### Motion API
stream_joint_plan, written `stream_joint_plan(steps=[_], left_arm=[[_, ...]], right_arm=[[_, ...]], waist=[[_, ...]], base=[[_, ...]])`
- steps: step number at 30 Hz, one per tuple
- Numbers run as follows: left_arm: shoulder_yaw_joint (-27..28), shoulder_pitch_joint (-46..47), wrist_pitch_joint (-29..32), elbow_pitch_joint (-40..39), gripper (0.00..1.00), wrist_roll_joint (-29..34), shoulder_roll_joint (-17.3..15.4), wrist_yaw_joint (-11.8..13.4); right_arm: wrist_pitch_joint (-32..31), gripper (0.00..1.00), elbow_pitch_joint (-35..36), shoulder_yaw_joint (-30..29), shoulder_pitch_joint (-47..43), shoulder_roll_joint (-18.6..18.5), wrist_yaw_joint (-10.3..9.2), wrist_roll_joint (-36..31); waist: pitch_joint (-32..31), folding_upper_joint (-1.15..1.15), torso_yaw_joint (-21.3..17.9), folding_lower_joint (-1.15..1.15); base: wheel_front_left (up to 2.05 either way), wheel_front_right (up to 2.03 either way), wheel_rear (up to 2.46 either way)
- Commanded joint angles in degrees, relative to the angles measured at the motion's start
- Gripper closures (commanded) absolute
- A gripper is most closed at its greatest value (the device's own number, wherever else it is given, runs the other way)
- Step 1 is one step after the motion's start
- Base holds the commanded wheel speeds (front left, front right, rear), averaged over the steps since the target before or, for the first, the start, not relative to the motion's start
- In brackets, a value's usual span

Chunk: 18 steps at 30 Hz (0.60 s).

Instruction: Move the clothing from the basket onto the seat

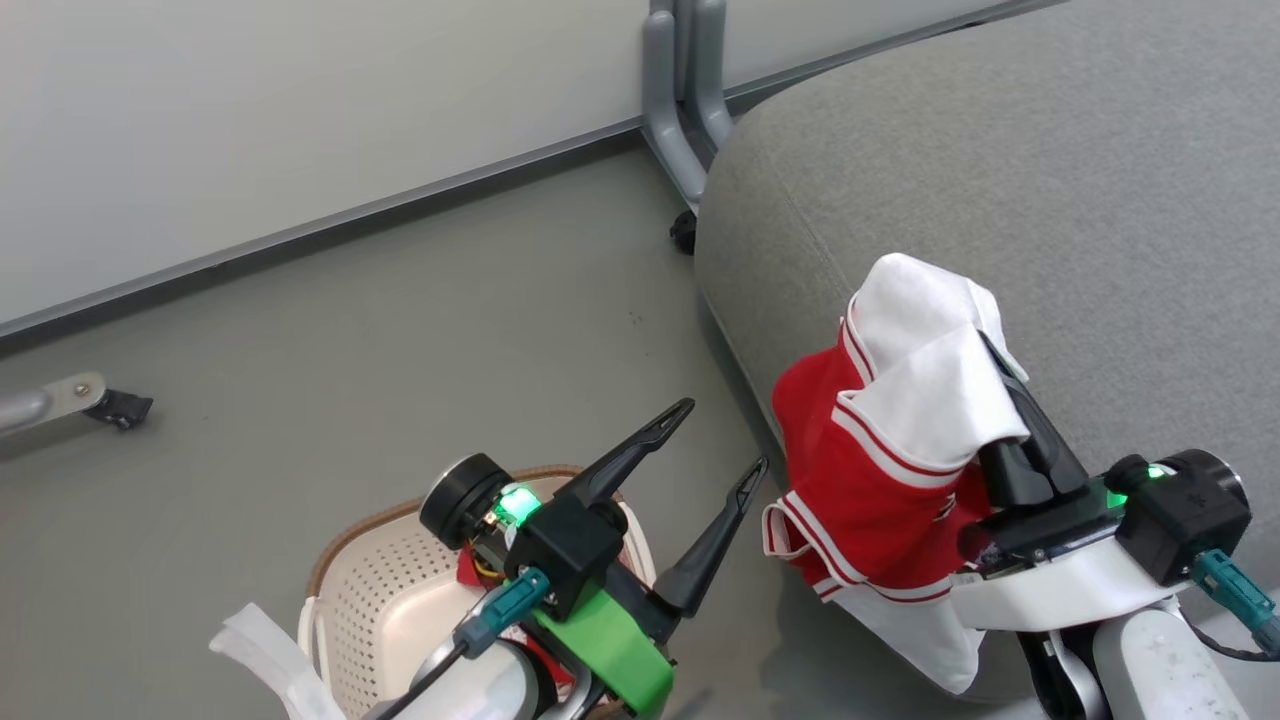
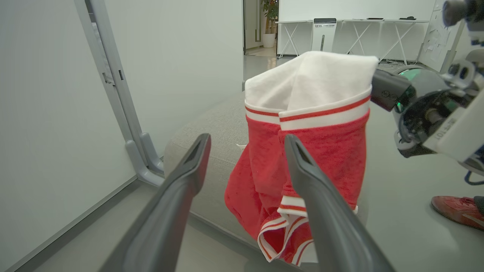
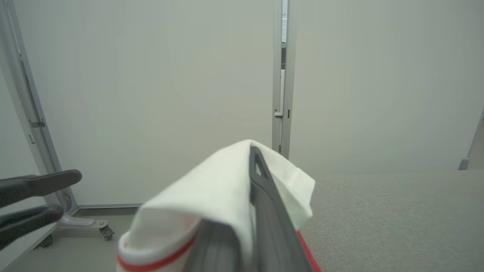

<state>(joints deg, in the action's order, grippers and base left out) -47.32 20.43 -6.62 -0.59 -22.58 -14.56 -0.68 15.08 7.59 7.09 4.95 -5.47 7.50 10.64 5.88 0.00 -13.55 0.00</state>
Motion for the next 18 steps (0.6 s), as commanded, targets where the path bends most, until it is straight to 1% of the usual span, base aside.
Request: stream_joint_plan(steps=[1, 14, 18], left_arm=[[0.2, -0.5, 0.1, -0.2, 0.00, -0.2, -0.6, 0.2], [-0.7, 1.5, 1.3, -0.6, 0.00, 1.1, -2.6, -0.2], [-1.7, 2.7, 2.4, -0.6, 0.00, 1.3, -2.8, -1.4]], right_arm=[[0.1, 1.00, 0.8, -0.6, -0.5, 0.2, -0.02, 0.5], [0.1, 1.00, 4.2, -2.6, -1.1, 1.6, -0.02, 0.2], [0.1, 1.00, 6.1, -4.6, -1.5, 2.1, -0.02, 0.3]], waist=[[2.3, 0.00, -4.4, 0.00], [6.9, 0.00, -16.6, 0.00], [8.9, 0.00, -17.9, 0.00]], base=[[0.00, 0.00, 0.00], [0.00, 0.00, 0.00], [0.00, 0.00, 0.00]])
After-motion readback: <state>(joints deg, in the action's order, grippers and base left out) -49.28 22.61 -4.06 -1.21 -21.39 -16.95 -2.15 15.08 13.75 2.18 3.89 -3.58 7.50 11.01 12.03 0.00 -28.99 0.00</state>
